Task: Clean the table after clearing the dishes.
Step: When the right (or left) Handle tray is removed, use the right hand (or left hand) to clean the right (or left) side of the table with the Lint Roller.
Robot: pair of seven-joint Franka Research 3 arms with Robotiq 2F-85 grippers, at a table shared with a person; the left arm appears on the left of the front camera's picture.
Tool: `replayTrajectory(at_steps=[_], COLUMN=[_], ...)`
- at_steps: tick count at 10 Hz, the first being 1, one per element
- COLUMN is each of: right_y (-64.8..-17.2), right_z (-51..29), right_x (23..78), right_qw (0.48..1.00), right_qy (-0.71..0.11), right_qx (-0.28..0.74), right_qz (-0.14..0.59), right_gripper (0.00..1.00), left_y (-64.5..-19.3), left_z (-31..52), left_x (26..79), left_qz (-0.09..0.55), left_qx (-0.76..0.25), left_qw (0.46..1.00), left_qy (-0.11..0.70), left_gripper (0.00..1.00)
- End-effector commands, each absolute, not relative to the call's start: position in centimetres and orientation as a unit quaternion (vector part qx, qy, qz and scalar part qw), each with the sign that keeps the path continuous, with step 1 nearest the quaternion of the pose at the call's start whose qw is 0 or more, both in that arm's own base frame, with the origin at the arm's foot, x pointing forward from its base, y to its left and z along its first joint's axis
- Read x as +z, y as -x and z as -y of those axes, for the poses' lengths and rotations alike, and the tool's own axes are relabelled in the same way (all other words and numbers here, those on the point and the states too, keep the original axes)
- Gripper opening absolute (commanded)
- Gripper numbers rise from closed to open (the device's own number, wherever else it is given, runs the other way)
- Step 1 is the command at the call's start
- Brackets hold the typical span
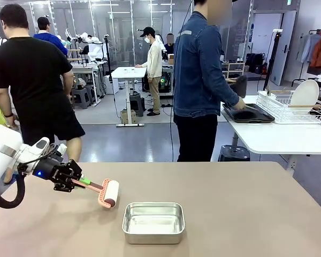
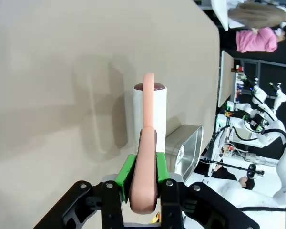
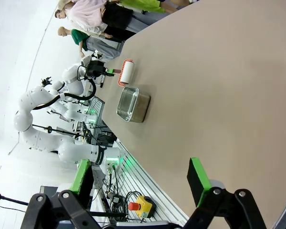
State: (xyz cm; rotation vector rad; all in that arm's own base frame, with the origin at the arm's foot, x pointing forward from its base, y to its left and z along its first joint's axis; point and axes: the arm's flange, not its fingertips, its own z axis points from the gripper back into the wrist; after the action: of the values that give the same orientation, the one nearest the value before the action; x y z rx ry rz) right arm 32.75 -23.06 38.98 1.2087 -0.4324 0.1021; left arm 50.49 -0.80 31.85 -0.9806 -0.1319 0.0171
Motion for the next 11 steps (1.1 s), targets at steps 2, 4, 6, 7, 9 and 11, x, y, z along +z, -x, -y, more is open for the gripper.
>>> replayTrajectory(at_steps=[2,4,6,7,9,11], right_y=[-32.6,-32.6,-32.6,-32.6,-32.6,-32.6], right_z=[22.8,22.8,22.8,22.8,22.8,22.8], right_x=[39.1,39.1,39.1,39.1,39.1,39.1], right_qw=[0.8,0.8,0.8,0.8,0.8,0.8], right_qy=[-0.561,-0.561,-0.561,-0.561,-0.561,-0.561], right_qx=[0.046,0.046,0.046,0.046,0.046,0.046], right_qz=[0.21,0.21,0.21,0.21,0.21,0.21], right_gripper=[1.0,1.0,1.0,1.0,1.0,1.0], left_y=[-53.5,-54.8,-54.9,-54.9,-54.8,-54.5], left_z=[0.0,-0.3,-1.1,-1.8,-3.2,-5.6], left_x=[32.1,31.9,30.5,29.5,27.7,27.5], left_qz=[0.066,0.062,0.056,0.047,0.03,0.031], left_qx=[-0.02,-0.025,-0.028,-0.023,-0.013,-0.012], left_qw=[0.866,0.867,0.868,0.867,0.868,0.871], left_qy=[0.495,0.495,0.493,0.496,0.495,0.491], left_gripper=[0.22,0.22,0.22,0.22,0.22,0.22])
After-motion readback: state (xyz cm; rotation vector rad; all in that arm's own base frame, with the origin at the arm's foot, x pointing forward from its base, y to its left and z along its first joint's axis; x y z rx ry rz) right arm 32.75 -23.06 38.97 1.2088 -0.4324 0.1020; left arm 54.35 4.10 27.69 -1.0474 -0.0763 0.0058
